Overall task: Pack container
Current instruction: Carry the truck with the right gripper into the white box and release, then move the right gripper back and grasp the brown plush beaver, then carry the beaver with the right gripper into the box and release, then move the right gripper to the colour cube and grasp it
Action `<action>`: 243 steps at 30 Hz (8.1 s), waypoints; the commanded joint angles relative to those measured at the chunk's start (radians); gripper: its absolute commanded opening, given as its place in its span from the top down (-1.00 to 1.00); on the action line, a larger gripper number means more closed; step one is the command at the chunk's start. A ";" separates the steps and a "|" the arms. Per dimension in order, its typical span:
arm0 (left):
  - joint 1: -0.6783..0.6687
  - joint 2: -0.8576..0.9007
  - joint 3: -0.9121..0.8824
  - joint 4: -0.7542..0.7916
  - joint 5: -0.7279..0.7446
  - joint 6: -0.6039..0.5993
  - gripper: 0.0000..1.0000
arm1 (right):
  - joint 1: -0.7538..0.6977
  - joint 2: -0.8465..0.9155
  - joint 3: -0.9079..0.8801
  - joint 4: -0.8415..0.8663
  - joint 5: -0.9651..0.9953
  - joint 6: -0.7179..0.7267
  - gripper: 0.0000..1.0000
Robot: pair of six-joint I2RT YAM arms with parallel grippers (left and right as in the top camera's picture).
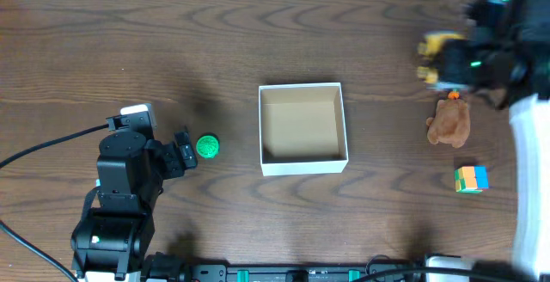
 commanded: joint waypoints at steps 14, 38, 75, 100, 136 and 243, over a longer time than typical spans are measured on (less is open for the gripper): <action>-0.003 -0.005 0.016 -0.008 0.000 -0.016 -0.96 | 0.604 0.215 -0.005 0.049 0.211 0.429 0.98; -0.003 -0.005 0.016 -0.026 0.000 -0.016 -0.96 | 0.531 0.591 -0.005 0.031 0.227 0.660 0.97; -0.003 -0.005 0.016 -0.033 -0.001 -0.016 -0.96 | 0.519 0.591 -0.005 0.027 0.227 0.553 -0.29; -0.003 0.011 0.016 -0.034 -0.001 -0.016 -0.96 | -0.063 0.295 0.127 -0.128 0.324 0.279 -0.99; -0.003 0.065 0.016 -0.032 0.000 -0.016 -0.96 | -0.163 0.273 -0.314 0.136 0.324 0.155 0.98; -0.003 0.068 0.016 -0.040 0.000 -0.016 -0.96 | -0.434 -0.028 -0.637 0.118 0.245 0.814 -0.98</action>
